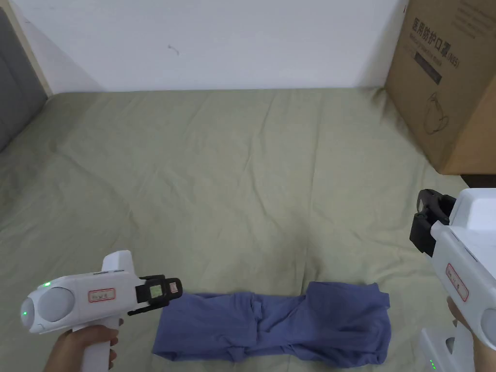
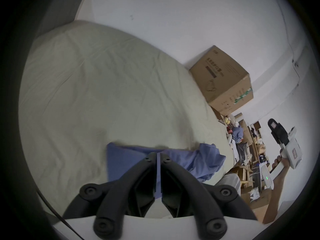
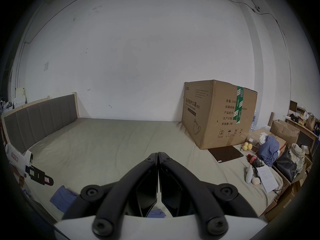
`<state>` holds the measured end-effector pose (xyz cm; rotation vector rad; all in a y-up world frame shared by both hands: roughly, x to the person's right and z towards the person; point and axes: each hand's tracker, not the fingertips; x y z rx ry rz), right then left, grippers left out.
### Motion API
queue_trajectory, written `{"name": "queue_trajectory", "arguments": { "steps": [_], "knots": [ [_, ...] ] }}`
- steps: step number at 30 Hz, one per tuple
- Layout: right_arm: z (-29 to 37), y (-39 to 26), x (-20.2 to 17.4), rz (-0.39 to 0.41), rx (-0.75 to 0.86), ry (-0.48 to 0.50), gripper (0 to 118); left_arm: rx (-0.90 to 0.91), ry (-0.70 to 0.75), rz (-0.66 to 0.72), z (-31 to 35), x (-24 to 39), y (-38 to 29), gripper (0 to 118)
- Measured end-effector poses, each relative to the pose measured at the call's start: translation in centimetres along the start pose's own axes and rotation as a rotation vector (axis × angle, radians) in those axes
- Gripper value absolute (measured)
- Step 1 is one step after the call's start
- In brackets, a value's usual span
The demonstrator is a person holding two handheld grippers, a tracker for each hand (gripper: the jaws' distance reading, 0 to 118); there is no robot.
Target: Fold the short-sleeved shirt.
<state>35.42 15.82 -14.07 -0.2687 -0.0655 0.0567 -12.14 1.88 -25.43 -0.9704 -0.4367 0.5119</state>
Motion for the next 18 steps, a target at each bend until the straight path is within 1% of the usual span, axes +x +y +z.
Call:
{"name": "queue_trajectory", "arguments": {
  "steps": [2, 4, 5, 8, 10, 12, 14, 16, 18],
  "knots": [
    [-0.2, 0.0, -0.3, 0.002, -0.003, 0.005, 0, -0.027, 0.002, 0.008, -0.1, -1.4, 0.0, 60],
    [-0.2, 0.1, -0.8, 0.004, -0.006, 0.009, 0, -0.078, 0.008, 0.048, -0.6, -3.1, -0.1, 101],
    [-0.3, 0.1, -0.9, 0.005, -0.008, 0.011, 0, -0.099, 0.01, 0.067, -1.0, -3.8, -0.1, 107],
    [-0.5, 0.1, -1.3, 0.012, -0.017, 0.014, 0, -0.11, 0.006, 0.11, -2.2, -5.6, -0.4, 107],
    [-0.6, 0.0, -1.4, 0.018, -0.023, 0.013, 0, -0.128, -0.032, 0.153, -3.3, -6.7, -0.8, 107],
    [-0.7, 0.0, -1.6, 0.021, -0.029, 0.011, 0, -0.145, -0.039, 0.178, -4.5, -7.8, -1.0, 107],
    [-0.7, -0.1, -1.6, 0.023, -0.034, 0.006, 0, -0.156, -0.049, 0.194, -5.4, -8.5, -1.3, 97],
    [-0.7, -0.2, -1.5, 0.03, -0.043, -0.004, 0, -0.155, -0.054, 0.198, -6.1, -8.8, -1.7, 82],
    [-0.8, -0.3, -1.5, 0.033, -0.049, -0.012, 0, -0.158, -0.058, 0.193, -6.4, -8.5, -1.8, 79]
  ]
}}
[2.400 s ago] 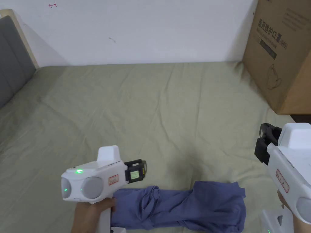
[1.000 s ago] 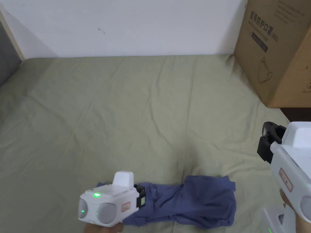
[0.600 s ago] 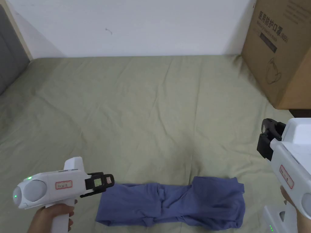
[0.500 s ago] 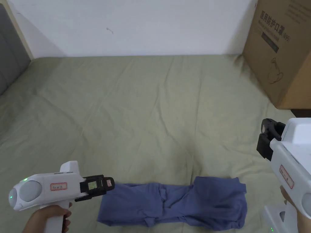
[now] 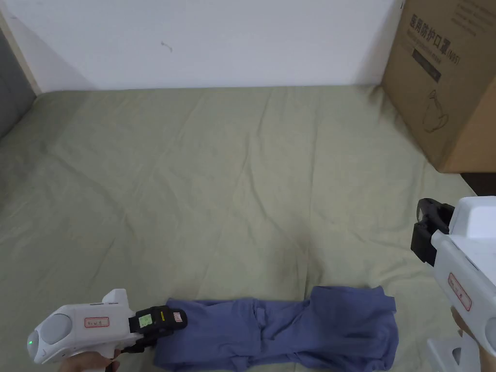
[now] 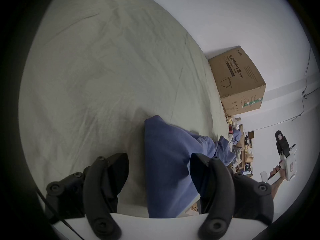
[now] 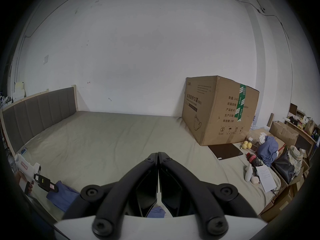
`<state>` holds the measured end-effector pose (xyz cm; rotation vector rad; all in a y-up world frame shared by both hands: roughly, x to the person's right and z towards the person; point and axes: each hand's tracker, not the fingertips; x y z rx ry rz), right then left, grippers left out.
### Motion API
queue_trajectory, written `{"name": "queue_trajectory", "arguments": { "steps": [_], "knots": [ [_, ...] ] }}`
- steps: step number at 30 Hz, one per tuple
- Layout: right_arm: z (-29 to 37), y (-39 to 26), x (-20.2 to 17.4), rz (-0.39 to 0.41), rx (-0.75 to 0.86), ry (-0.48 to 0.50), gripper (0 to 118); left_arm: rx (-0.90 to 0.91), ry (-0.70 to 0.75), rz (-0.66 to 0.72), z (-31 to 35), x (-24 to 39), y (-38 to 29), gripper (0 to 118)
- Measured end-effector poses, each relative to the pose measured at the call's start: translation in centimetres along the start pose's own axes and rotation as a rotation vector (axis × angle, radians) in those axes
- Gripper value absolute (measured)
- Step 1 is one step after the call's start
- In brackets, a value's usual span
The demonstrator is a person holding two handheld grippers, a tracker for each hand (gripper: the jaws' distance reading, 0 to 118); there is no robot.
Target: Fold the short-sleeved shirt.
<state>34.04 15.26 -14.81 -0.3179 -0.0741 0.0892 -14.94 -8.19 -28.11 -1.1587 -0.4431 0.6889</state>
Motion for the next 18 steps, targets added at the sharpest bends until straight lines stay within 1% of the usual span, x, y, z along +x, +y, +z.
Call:
{"name": "queue_trajectory", "arguments": {
  "steps": [1, 2, 4, 6, 9, 10, 13, 16, 18],
  "knots": [
    [-0.1, -0.1, 0.1, -0.001, -0.003, -0.004, 0, -0.004, -0.014, -0.015, -0.2, 0.1, 0.0, 75],
    [-0.1, -0.1, 0.2, -0.002, -0.005, -0.006, 0, -0.013, -0.032, -0.029, -0.4, 0.1, 0.0, 68],
    [-0.1, -0.2, 0.3, -0.003, -0.008, -0.008, 0, -0.041, -0.04, -0.045, -1.2, -0.3, 0.1, 49],
    [-0.2, -0.2, 0.4, -0.004, -0.008, -0.008, 0, -0.039, 0.002, -0.074, -1.8, -0.1, -0.2, 46],
    [-0.1, -0.2, 0.5, -0.003, -0.005, -0.006, 0, -0.012, 0.015, -0.071, -1.4, 0.7, -0.8, 24],
    [-0.1, -0.1, 0.6, -0.002, -0.004, -0.006, 0, -0.003, 0.019, -0.083, -1.2, 1.0, -1.0, 19],
    [0.0, 0.0, 0.6, -0.003, -0.001, -0.003, 0, 0.017, 0.091, -0.19, -0.4, 3.4, -2.0, 14],
    [0.2, 0.3, 0.6, -0.004, 0.01, 0.003, 0, 0.044, 0.152, -0.279, 0.5, 5.5, -2.4, 13],
    [0.3, 0.5, 0.5, -0.001, 0.014, 0.006, 0, 0.053, 0.176, -0.312, 1.2, 6.5, -2.5, 12]
  ]
}}
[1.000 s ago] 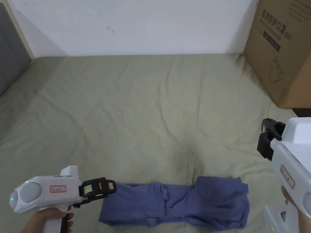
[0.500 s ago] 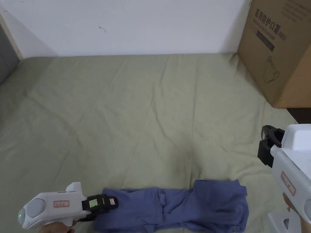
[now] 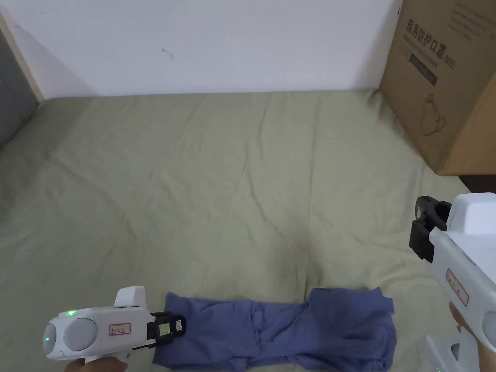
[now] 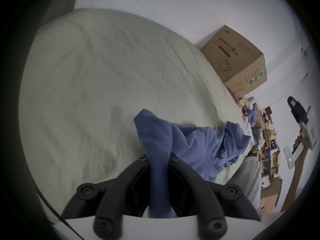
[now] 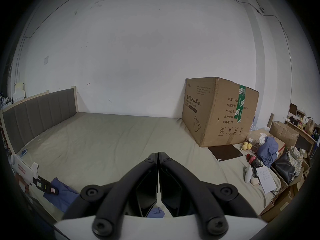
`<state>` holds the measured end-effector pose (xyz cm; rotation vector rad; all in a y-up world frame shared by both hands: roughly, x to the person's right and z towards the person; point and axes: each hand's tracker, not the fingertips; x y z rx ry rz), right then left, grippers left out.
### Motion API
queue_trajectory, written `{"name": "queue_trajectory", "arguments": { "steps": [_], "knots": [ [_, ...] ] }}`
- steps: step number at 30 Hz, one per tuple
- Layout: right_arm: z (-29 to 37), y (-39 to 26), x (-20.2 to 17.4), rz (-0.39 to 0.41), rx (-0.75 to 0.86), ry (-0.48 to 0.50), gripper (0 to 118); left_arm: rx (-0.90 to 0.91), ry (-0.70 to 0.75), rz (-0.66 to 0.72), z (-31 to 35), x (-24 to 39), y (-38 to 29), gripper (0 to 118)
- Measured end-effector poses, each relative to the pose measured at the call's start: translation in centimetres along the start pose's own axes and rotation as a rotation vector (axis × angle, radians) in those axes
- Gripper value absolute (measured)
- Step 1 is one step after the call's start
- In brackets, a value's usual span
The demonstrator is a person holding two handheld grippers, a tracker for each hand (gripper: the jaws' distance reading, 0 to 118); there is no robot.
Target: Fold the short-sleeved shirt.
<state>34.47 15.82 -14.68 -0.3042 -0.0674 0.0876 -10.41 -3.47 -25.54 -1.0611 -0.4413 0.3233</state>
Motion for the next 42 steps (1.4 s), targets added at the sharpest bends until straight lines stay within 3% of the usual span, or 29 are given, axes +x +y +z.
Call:
{"name": "queue_trajectory", "arguments": {
  "steps": [5, 13, 19, 34, 42],
  "knots": [
    [0.4, 0.6, -0.2, -0.005, 0.016, 0.013, 0, 0.013, 0.041, 0.004, 4.2, 0.6, 1.0, 12],
    [0.1, 0.2, 0.1, -0.014, 0.024, 0.042, 0, 0.045, 0.234, 0.062, 10.8, -2.8, 2.4, 12],
    [0.1, -0.1, 0.7, -0.022, 0.024, 0.044, 0, 0.074, 0.163, 0.094, 11.6, 1.8, 3.5, 12],
    [1.9, -0.7, 3.2, -0.041, 0.031, -0.009, 0, -0.14, -0.011, -0.16, -0.7, 18.0, 5.5, 12],
    [2.2, -1.8, 4.9, -0.053, 0.015, -0.049, 0, -0.228, 0.039, -0.175, -9.8, 22.0, 3.0, 12]
  ]
}}
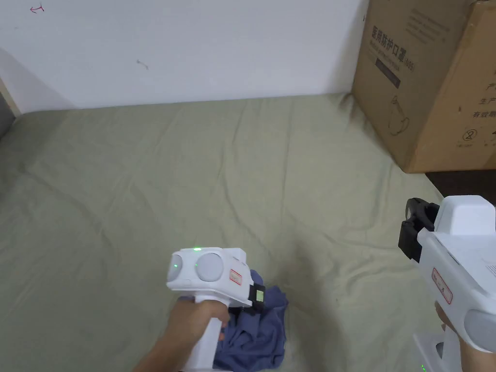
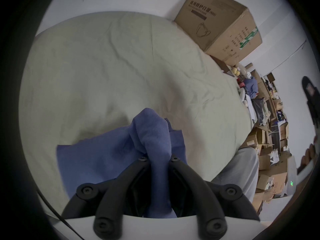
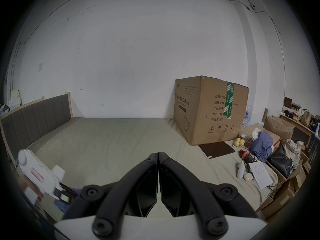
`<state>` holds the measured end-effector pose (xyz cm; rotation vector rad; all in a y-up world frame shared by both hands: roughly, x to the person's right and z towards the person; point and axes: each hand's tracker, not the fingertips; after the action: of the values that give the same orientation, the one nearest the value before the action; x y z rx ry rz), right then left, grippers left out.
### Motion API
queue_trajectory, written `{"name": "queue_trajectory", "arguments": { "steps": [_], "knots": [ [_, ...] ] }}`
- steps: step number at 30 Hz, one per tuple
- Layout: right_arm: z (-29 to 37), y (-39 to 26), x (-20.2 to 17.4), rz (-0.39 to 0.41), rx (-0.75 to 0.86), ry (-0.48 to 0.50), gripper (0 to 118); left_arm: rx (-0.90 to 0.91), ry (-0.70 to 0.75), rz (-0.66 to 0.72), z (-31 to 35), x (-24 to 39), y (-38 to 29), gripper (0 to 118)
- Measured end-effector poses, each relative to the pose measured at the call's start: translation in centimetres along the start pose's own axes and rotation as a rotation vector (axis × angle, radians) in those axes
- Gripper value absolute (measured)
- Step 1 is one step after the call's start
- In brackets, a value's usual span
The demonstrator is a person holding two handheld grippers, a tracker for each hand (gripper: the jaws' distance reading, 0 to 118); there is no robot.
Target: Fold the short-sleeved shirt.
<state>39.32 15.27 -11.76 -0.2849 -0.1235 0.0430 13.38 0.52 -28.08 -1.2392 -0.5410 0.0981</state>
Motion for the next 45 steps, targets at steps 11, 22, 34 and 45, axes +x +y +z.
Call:
{"name": "queue_trajectory", "arguments": {
  "steps": [11, 22, 34, 45],
  "knots": [
    [0.3, -0.1, 0.2, -0.002, -0.004, -0.004, 0, 0.053, -0.04, -0.002, -0.2, 3.6, -1.3, 102],
    [0.8, 0.7, -0.5, -0.004, 0.023, 0.009, 0, 0.489, 0.105, -0.118, 9.7, 3.3, -2.9, 102],
    [0.9, 0.6, -0.9, 0.002, 0.017, 0.024, 0, 0.531, 0.151, -0.139, 5.6, 0.6, -7.1, 0],
    [0.5, 0.3, 0.1, 0.009, -0.001, 0.009, 0, 0.414, 0.115, -0.187, -1.3, 3.1, -7.6, 0]
  ]
}}
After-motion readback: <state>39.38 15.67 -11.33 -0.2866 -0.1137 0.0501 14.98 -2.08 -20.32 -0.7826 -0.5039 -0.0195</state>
